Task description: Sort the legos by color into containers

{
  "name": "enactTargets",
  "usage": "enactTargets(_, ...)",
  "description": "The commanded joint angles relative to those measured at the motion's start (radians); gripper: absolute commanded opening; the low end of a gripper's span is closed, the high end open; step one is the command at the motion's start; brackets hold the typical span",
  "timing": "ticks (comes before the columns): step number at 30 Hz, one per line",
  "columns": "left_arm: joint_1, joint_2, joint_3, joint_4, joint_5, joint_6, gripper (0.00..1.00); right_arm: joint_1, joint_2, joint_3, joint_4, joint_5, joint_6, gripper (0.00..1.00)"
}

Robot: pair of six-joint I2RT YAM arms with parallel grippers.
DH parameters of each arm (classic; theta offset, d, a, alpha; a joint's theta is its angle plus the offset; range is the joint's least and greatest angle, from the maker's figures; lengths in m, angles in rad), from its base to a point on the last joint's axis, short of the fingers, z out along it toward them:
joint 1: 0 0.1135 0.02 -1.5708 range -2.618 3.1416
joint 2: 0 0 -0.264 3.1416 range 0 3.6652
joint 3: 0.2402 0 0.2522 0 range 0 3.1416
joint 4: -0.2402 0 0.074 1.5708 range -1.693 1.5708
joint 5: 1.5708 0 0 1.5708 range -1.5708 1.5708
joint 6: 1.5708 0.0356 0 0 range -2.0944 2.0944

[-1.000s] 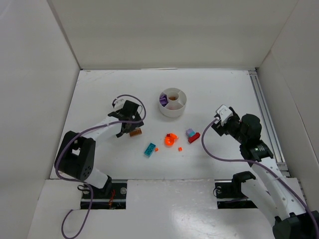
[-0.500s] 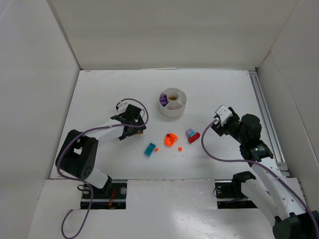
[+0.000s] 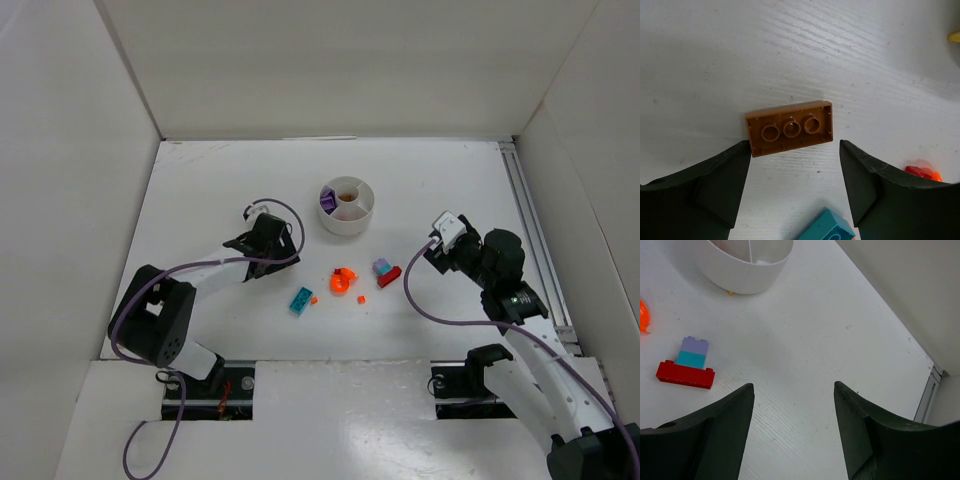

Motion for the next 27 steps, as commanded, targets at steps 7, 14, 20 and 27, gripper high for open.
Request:
enactTargets(7,-0.013,0.077,0.017,0.121,0.094,0.066,0.58,-0.007,-0.024,0.003,-0.004,-0.012,-0.005,0.70)
enactTargets(14,-0.047,0.138,0.065,0.063,0.030,0.086,0.53,-0.007,-0.060,0.013,-0.035,0.010,-0.005,0.70)
enactTargets(20,-0.058,0.135,0.065,0.054,-0.004,0.077,0.43,-0.007,-0.061,0.013,-0.035,0.010,-0.005,0.70)
enactTargets(27,-0.058,0.092,0.065,0.065,-0.024,0.095,0.28,-0.007,-0.071,0.013,-0.055,0.028,-0.005,0.70)
